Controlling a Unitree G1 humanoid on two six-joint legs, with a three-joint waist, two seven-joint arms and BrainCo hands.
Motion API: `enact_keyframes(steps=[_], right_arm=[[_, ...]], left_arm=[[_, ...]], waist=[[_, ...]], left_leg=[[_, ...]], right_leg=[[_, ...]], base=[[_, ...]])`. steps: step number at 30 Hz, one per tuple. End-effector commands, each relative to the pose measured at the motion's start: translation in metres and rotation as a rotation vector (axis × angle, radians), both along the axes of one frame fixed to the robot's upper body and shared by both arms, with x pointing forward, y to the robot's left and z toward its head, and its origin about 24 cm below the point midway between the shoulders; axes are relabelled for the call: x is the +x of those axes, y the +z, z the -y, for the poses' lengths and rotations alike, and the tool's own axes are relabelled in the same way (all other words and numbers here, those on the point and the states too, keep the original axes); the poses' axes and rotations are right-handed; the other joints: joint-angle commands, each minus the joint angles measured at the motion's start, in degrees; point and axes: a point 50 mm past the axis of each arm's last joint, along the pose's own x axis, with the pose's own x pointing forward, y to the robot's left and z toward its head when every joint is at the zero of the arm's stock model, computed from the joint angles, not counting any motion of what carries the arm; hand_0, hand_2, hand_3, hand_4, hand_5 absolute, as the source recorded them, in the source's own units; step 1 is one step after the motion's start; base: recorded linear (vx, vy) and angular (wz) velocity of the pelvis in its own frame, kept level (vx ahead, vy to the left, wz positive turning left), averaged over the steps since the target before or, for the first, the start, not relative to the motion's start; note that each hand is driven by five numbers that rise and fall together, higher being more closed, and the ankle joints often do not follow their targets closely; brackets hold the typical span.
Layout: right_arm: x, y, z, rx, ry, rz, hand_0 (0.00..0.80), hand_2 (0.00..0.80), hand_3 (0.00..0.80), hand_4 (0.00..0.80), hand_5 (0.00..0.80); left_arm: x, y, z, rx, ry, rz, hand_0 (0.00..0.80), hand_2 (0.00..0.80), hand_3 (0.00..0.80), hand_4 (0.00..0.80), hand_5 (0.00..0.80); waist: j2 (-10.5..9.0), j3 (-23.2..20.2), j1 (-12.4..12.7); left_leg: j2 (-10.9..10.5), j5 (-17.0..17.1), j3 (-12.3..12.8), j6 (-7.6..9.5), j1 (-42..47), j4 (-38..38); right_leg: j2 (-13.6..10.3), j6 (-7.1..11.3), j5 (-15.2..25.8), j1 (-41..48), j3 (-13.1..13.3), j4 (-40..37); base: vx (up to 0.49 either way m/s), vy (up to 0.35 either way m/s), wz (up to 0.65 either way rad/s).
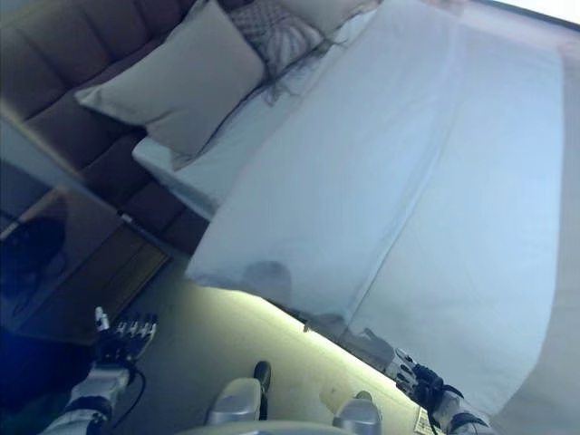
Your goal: Make the bed neatly
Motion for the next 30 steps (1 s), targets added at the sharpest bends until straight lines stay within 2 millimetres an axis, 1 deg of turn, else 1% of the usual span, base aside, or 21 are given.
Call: enact_keyframes(steps=[1,4,6,9,11,13,14,16,20,25,28,30], right_arm=[[0.03,0.013,0.001,0.002,0.036,0.108,0.0,0.0,0.0,0.0,0.0],[0.037,0.017,0.003,-0.001,0.047,0.133,0.0,0.0,0.0,0.0,0.0],[0.038,0.017,0.0,0.005,0.046,0.149,0.0,0.0,0.0,0.0,0.0],[0.041,0.017,-0.005,0.024,0.051,0.166,0.0,0.0,0.0,0.0,0.0],[0.041,0.015,-0.011,0.033,0.051,0.176,0.0,0.0,0.0,0.0,0.0],[0.042,0.015,-0.013,0.03,0.039,0.189,0.0,0.0,0.0,0.0,0.0],[0.043,0.015,-0.015,0.031,0.029,0.199,0.0,0.0,0.0,0.0,0.0],[0.045,0.016,-0.017,0.034,0.011,0.215,0.0,0.0,0.0,0.0,0.0],[0.049,0.017,-0.021,0.041,-0.003,0.225,0.0,0.0,0.0,0.0,0.0],[0.043,0.015,-0.019,0.047,-0.047,0.22,0.0,0.0,0.0,0.0,0.0],[0.035,0.014,-0.015,0.048,-0.061,0.211,0.0,0.0,0.0,0.0,0.0],[0.03,0.013,-0.012,0.039,-0.06,0.195,0.0,0.0,0.0,0.0,0.0]], left_arm=[[-0.01,0.014,-0.023,0.071,0.031,0.077,0.0,0.0,0.0,0.0,0.0],[-0.011,0.015,-0.022,0.075,0.016,0.111,0.0,0.0,0.0,0.0,0.0],[-0.009,0.018,-0.021,0.087,-0.006,0.146,0.0,0.0,0.0,0.0,0.0],[-0.002,0.028,-0.02,0.117,-0.067,0.261,0.0,0.0,0.0,0.0,0.0],[0.006,0.035,-0.012,0.162,-0.156,0.346,0.0,0.0,0.0,0.0,0.0],[0.013,0.039,-0.004,0.183,-0.231,0.393,0.0,0.0,0.0,0.0,0.0],[0.019,0.042,0.005,0.185,-0.291,0.445,0.0,0.0,0.0,0.0,0.0],[0.024,0.044,0.016,0.211,-0.379,0.481,0.0,0.0,0.0,0.0,0.0],[0.035,0.045,0.039,0.264,-0.52,0.5,0.0,0.0,0.0,0.0,0.0],[0.042,0.042,0.057,0.363,-0.699,0.437,0.0,0.0,0.0,0.0,0.0],[0.042,0.039,0.063,0.452,-0.836,0.369,0.0,0.0,0.0,0.0,0.0],[0.039,0.036,0.063,0.482,-0.888,0.32,0.0,0.0,0.0,0.0,0.0]], waist=[[-0.97,0.7,2.9],[-1.23,1.4,3.7],[-1.49,1.7,4.3],[-1.84,1.9,5.0],[-1.94,1.9,5.3],[-1.97,1.9,5.5],[-1.98,1.8,5.5],[-1.86,1.5,5.5],[-1.58,0.2,4.5],[-1.28,-2.8,2.6],[-1.21,-4.7,0.9],[-1.12,-6.0,-0.1]], left_leg=[[-3.8,-4.2,3.7,4.13,2.1,5.3],[-3.8,-4.6,3.3,4.06,1.3,6.5],[-3.8,-4.8,3.0,4.05,1.0,6.9],[-3.7,-4.7,2.6,4.08,1.0,6.7],[-3.8,-4.5,2.5,4.14,1.2,6.2],[-3.9,-4.3,2.3,4.21,1.5,5.6],[-3.9,-4.1,2.1,4.26,1.7,5.0],[-3.8,-3.6,1.9,4.27,2.2,3.9],[-3.7,-2.6,2.0,4.33,3.8,0.9],[-3.3,-0.8,3.2,4.03,6.7,-4.6],[-2.9,0.5,4.9,3.49,8.6,-8.3],[-2.5,1.3,6.8,2.97,10.0,-10.6]], right_leg=[[0.7,1.88,2.8,-7.2,5.6,5.5],[0.4,1.88,2.5,-7.4,5.2,6.1],[0.0,2.04,2.8,-7.5,4.9,6.6],[-0.1,2.32,3.2,-7.4,4.6,6.5],[-0.1,2.4,3.6,-7.1,4.5,5.9],[-0.1,2.46,4.1,-6.9,4.4,5.4],[0.0,2.61,4.5,-6.7,4.4,4.9],[0.3,2.69,5.0,-6.4,4.6,4.0],[1.4,2.71,5.2,-5.8,5.4,1.7],[3.1,2.45,6.5,-4.9,6.8,-2.1],[3.9,2.45,7.8,-4.2,7.4,-4.9],[4.1,2.62,8.7,-3.6,7.1,-6.7]], base=[[-0.085,0.035,0.23],[-0.064,0.015,0.12],[-0.04,-0.029,0.14],[-0.025,-0.051,0.21],[-0.025,-0.057,0.28],[-0.03,-0.059,0.22],[-0.038,-0.074,0.19],[-0.033,-0.077,0.15],[0.002,-0.048,-0.01],[0.038,-0.05,-0.23],[0.058,-0.065,-0.39],[0.079,-0.065,-0.51]])
